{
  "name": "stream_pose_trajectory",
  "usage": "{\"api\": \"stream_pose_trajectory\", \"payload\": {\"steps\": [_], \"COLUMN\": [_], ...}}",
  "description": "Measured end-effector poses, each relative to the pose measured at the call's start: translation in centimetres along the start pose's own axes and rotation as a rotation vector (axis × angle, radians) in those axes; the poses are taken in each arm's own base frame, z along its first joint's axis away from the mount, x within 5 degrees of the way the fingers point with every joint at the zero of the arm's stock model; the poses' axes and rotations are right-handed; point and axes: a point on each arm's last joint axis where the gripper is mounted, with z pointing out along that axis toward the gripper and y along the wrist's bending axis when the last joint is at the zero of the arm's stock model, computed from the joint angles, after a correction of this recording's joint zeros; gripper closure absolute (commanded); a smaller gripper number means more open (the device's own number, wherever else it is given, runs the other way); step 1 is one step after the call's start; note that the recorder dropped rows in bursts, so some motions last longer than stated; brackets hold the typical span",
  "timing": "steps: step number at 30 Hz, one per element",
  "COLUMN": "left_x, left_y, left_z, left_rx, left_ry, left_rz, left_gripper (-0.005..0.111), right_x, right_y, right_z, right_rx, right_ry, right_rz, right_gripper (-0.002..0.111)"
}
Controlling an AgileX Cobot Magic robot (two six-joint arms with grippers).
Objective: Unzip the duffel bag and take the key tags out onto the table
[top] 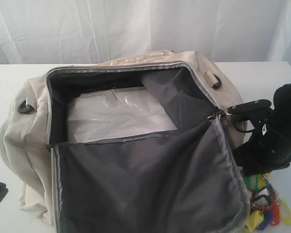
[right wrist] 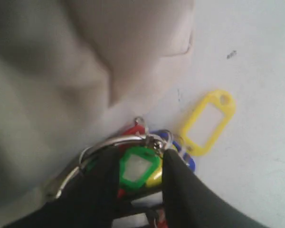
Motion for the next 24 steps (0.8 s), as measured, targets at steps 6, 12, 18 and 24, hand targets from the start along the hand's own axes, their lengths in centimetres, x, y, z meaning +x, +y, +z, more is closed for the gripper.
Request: {"api": "stream_pose_trajectory", "payload": {"steps": [6, 12, 18, 24], "left_x": [0.0, 0.0, 0.0, 0.0], "left_y": [0.0, 0.0, 0.0, 0.0], "left_z": [0.0, 0.0, 0.0, 0.0], "left_rx": [0.0, 0.0, 0.001, 0.001], "left_ry": [0.0, 0.0, 0.002, 0.002], "left_rz": [0.0, 0.0, 0.0, 0.0], "left_gripper": [0.107, 0.107, 0.107, 0.107], "right_x": [-0.3, 0.1, 1.2, 3.3], "right_y": [-0.1, -0.7, -1.3, -1.7], "right_z": [-1.6, -4.2, -7.4, -11.7], "right_rx": [-0.004, 0.037, 0.071, 0.078], "right_ry": [-0.078, -0.146, -0.197, -0.286], "right_rz": [0.005, -0.035, -0.043, -0.013], "right_gripper": [0.077, 0.077, 0.078, 0.104]}}
